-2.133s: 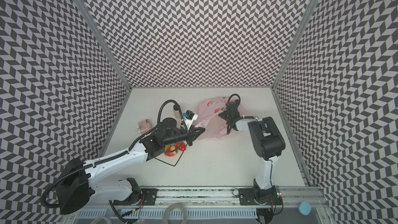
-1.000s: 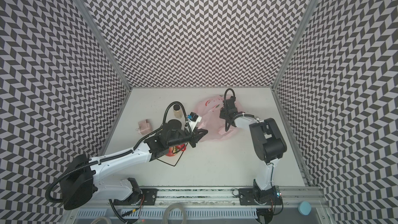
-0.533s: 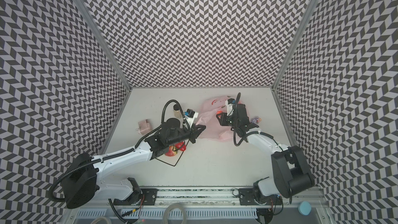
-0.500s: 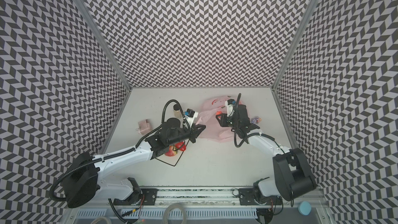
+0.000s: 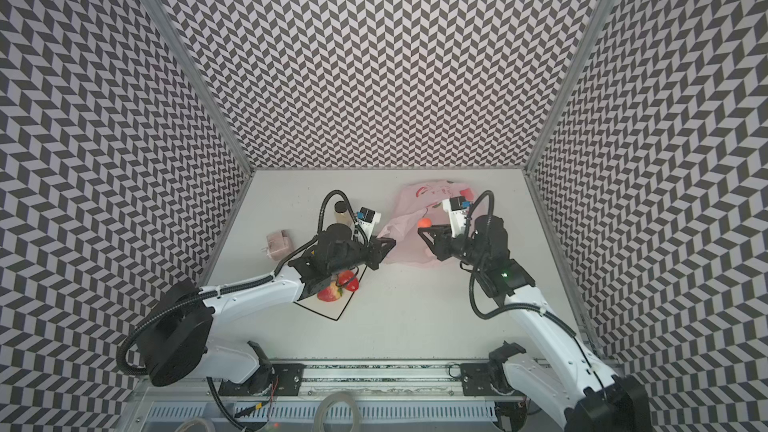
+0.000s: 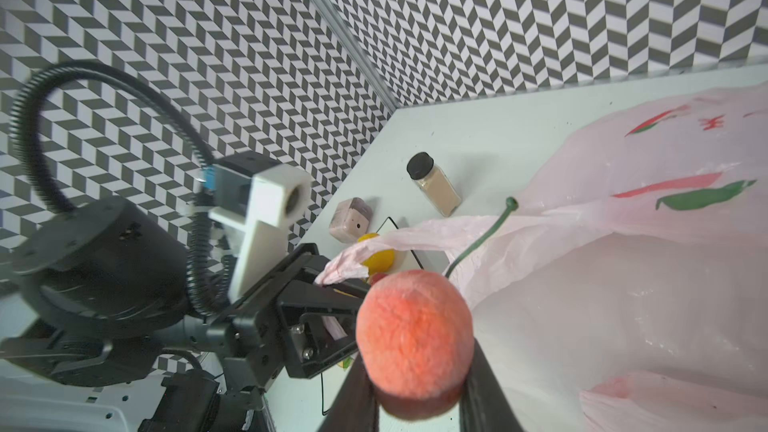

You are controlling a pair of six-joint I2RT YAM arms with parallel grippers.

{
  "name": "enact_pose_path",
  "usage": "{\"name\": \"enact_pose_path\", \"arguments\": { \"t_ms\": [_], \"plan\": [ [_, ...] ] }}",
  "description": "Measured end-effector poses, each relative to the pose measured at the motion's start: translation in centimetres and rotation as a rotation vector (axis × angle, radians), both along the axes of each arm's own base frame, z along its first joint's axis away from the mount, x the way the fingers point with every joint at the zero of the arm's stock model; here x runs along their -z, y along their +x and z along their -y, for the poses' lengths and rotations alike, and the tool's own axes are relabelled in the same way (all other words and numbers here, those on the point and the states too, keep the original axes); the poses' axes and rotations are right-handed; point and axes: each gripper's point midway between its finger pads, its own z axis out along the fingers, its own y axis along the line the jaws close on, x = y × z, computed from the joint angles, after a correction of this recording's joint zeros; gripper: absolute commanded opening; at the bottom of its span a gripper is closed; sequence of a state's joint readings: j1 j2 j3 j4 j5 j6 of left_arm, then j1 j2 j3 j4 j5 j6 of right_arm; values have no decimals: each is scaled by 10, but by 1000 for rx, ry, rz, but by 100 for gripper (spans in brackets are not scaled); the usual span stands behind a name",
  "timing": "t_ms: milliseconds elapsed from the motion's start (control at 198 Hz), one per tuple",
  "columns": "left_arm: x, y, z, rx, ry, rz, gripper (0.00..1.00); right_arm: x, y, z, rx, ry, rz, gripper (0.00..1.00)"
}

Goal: Take the fake fruits out of the plastic bag
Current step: 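Grasp the red peach in the bag and pull it out with the right gripper, then lower the peach onto the tray with the right gripper while the left draws back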

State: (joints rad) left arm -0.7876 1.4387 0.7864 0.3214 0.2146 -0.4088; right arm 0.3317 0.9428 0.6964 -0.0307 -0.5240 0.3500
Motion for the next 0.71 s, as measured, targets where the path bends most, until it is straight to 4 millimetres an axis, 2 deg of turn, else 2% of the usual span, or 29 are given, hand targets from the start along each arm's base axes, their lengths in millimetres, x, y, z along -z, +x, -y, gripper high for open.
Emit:
{"name": "enact_pose_path", "arguments": {
  "t_ms": [116,172,247,394,479,565,706],
  "plan": [
    [-3,-5,0,16,-12,-2,67,-12,-4,2,11,4,31,24],
    [-7,-10,-5,19,-10,14,76,-16,-4,1,15,-4,34,24],
    [-18,-16,-14,10,-22,38,84,-22,-4,-4,8,-17,41,24],
    [-52,-21,-40,-68,-47,109,91,-39,-6,-22,-24,-42,89,24],
    [-71,-20,-67,-166,-62,131,91,-46,-8,-39,-56,-61,116,24],
    [-80,-12,-101,-295,-65,124,91,-46,-12,-58,-91,-87,130,24],
    [-86,5,-179,-591,-63,85,89,-28,-24,-102,-180,-155,128,24]
  ]
}}
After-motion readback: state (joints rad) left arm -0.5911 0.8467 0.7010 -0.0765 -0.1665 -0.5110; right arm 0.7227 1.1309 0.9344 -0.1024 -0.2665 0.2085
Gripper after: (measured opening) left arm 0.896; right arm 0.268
